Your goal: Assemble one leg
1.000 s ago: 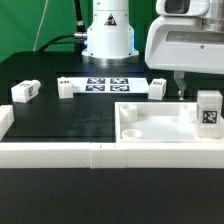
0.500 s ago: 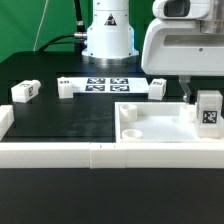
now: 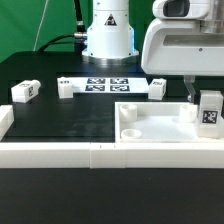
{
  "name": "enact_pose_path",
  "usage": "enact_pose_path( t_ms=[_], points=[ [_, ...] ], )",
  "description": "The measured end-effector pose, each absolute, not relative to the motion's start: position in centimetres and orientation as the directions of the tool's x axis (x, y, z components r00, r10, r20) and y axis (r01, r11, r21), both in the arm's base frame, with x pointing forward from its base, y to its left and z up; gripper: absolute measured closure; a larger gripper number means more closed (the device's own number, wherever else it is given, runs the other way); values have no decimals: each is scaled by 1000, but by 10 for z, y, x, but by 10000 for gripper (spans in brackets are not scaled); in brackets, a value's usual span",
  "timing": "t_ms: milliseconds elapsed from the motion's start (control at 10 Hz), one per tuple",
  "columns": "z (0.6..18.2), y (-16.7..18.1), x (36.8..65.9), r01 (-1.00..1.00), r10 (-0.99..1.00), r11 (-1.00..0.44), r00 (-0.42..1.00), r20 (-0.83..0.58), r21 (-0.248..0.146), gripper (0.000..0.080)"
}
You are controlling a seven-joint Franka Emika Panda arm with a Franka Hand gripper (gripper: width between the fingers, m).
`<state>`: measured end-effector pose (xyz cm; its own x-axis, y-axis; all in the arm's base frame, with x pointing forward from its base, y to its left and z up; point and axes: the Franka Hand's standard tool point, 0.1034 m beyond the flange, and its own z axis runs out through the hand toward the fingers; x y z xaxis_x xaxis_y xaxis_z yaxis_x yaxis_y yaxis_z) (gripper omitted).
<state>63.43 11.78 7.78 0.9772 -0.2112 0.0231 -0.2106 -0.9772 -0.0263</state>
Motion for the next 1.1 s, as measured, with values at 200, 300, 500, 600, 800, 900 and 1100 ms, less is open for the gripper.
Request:
enact_pose_path(
  t_ms=[200, 300, 500, 600, 800, 900, 1100],
  points=[
    [77, 119, 634, -395, -396, -917, 918, 7, -57, 509],
    [77, 120, 634, -504, -505, -861, 863, -5, -64, 509],
    [77, 120, 634, -646, -647, -760, 762, -16, -67, 509],
    [76, 119, 634, -739, -739, -670, 673, -27, -70, 509],
    [76, 119, 634, -821, -821, -567, 570, -36, -69, 509],
    [76, 119, 634, -885, -885, -460, 464, -50, -70, 509],
    [76, 120, 634, -943, -943, -325, 329, -59, -66, 509]
  ],
)
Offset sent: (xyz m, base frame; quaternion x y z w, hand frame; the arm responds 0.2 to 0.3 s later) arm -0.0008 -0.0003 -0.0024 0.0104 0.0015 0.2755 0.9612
